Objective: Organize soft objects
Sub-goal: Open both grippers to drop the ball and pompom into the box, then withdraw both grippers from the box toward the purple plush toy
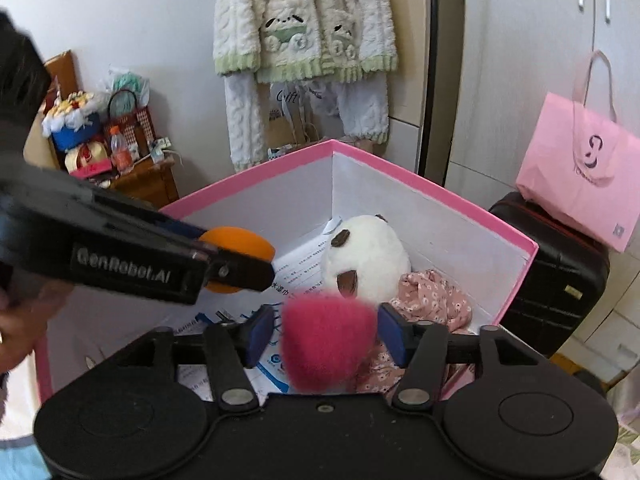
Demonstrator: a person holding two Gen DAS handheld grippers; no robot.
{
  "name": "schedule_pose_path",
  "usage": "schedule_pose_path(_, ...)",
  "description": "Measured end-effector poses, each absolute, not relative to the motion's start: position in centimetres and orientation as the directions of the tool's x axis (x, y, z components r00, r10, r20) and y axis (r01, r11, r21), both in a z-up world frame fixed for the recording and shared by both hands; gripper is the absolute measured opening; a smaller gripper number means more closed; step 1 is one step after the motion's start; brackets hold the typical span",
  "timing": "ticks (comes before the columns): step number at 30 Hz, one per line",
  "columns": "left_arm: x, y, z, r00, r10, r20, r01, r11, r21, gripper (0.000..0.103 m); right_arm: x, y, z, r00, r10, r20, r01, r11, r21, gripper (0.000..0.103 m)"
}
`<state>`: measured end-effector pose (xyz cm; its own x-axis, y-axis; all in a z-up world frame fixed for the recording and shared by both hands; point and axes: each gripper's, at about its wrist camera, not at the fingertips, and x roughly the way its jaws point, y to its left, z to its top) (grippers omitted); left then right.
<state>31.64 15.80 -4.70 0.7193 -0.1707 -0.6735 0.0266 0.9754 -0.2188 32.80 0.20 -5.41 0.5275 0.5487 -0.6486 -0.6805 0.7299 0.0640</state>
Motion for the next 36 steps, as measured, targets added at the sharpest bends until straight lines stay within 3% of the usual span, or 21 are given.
schedule_pose_path(2,30.9,15.6,-4.5,0.736,-0.149,-0.661,0.018,0.98,-0.2,0.062,32.2,-0.3,-5.2,0.528,0.556,-0.642,-0.676,0.733,0.079,0.071)
schedule_pose_path(7,27.7,15.3,-3.8,0.769,-0.125,-0.627,0.053,0.99,-0.131,0.062,28.8,-2.3,-4.0,0.545,0.58,-0.605,-0.676,0.731,0.092,0.071)
schedule_pose_path(22,16.3,12.8,0.4,0.81,-0.212,-0.546,0.227,0.973,-0.041,0.064,17.3,-5.8,1.0,0.625,0.551,-0.554,-0.669,0.743,-0.017,0.072)
schedule_pose_path(36,9.4,9.9,2.2,0.778,-0.323,-0.539,0.376,0.927,-0.013,0.068,11.5,-9.4,2.4,0.659,0.485,-0.575,-0.617,0.786,-0.044,0.075)
